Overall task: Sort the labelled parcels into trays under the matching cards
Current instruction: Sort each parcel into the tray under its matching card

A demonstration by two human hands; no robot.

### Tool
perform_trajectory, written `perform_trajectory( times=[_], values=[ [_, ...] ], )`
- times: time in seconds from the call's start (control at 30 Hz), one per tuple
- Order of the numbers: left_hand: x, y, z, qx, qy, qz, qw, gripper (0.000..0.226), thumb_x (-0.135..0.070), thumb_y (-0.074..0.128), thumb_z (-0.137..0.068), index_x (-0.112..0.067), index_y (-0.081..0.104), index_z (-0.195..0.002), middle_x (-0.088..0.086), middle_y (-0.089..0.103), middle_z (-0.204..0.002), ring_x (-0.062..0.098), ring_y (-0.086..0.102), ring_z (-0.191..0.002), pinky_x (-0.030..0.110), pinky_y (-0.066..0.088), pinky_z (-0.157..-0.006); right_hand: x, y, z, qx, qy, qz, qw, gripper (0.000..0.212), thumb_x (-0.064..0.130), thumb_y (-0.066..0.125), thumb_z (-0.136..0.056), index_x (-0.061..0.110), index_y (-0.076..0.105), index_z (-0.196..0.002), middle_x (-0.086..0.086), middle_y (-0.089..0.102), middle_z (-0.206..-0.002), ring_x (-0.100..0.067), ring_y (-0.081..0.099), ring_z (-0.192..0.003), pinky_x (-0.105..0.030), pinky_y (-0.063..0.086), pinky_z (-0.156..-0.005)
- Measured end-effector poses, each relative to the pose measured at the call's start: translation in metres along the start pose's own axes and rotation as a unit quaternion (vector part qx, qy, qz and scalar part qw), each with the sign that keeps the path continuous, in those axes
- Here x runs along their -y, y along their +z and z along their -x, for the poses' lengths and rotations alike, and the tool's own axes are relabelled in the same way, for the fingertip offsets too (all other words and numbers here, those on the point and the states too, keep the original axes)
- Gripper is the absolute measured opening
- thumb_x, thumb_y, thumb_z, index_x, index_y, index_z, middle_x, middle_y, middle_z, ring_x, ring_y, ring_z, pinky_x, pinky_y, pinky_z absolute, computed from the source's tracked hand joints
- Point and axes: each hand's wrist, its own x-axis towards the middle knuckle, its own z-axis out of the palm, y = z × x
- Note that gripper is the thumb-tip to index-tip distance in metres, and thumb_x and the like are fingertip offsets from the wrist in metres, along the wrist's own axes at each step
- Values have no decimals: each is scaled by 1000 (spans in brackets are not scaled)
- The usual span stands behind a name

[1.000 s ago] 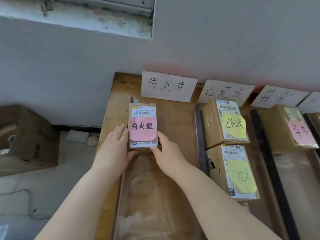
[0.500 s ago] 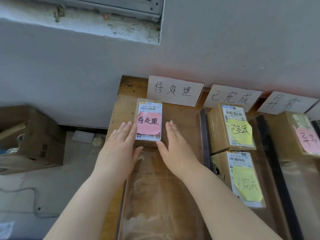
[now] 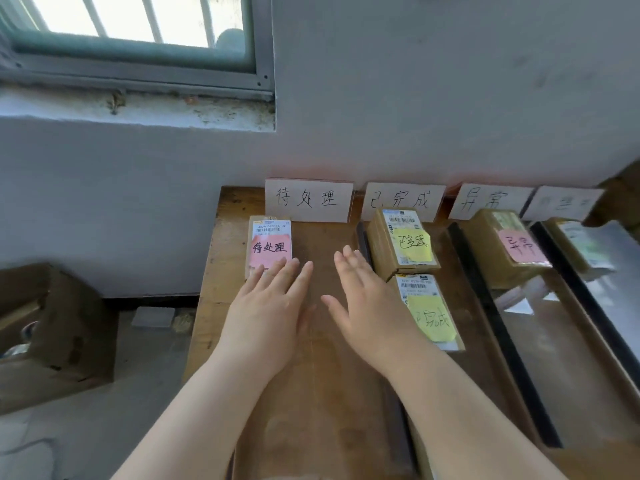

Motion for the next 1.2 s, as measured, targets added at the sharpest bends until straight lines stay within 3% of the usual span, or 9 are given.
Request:
perform_trajectory(
  times=[0.07,0.23,0.37,0.6,0.73,0.8,0.97,1.07,1.2],
  values=[
    [-17,-7,3,-5,17,-7,1000,52,-39,41,-88,-12,57,-130,9,63,-125,27,58,-119,46,43,-99,-8,-10,19,-16,6,6,1000,63,43,33,-100,21,5,-152,3,-1,-160,-9,-5,-146,-16,-1,-107],
    [-69,-19,10,-10,57,-11,998,54,-41,42,-87,-16,56,-132,4,62,-128,25,55,-123,45,41,-102,-37,-33,68,-64,16,3,998,60,45,33,-99,28,10,-151,8,3,-159,-4,-8,-144,-25,9,-118],
    [-128,-26,12,-25,77,2,997,52,-42,40,-89,-17,56,-132,4,62,-128,25,55,-123,45,42,-101,-73,-53,116,-96,28,9,995,60,46,32,-99,30,7,-151,10,5,-159,0,-9,-141,-18,3,-109],
    [-278,-26,27,-52,107,33,992,54,-42,54,-90,-20,47,-139,1,56,-136,21,49,-128,39,32,-107,-174,-92,231,-149,86,6,985,60,48,37,-95,35,16,-149,18,7,-156,0,-5,-141,-16,5,-107],
    [-378,-13,46,-36,133,72,988,57,-44,38,-97,-30,22,-150,-9,32,-152,11,25,-142,31,15,-117,-245,-106,312,-158,123,-5,980,59,47,39,-93,35,19,-148,25,0,-143,5,-7,-134,-14,6,-105],
    [-419,-4,53,-37,142,74,986,57,-44,38,-97,-30,20,-150,-9,32,-153,10,24,-142,30,12,-116,-278,-111,353,-159,144,-23,977,59,45,42,-93,35,19,-147,25,1,-142,5,-6,-134,-16,9,-107],
    [-496,6,65,-19,162,45,986,56,-36,63,-86,-19,49,-137,2,60,-131,19,54,-123,37,37,-103,-342,-122,432,-158,193,-43,967,61,46,37,-91,30,23,-148,22,10,-148,6,-7,-134,-17,13,-109],
    [-529,6,63,-20,191,41,980,56,-34,64,-86,-16,50,-137,4,61,-130,21,55,-123,40,40,-103,-365,-132,460,-176,214,-48,960,67,51,31,-84,30,24,-148,25,9,-144,6,-5,-134,-15,13,-107],
    [-564,9,52,-28,215,37,976,56,-34,64,-86,-15,50,-136,5,61,-129,22,55,-122,41,41,-102,-389,-146,480,-204,221,-44,953,59,42,43,-92,28,27,-147,21,10,-147,3,0,-136,-17,14,-107]
  ],
)
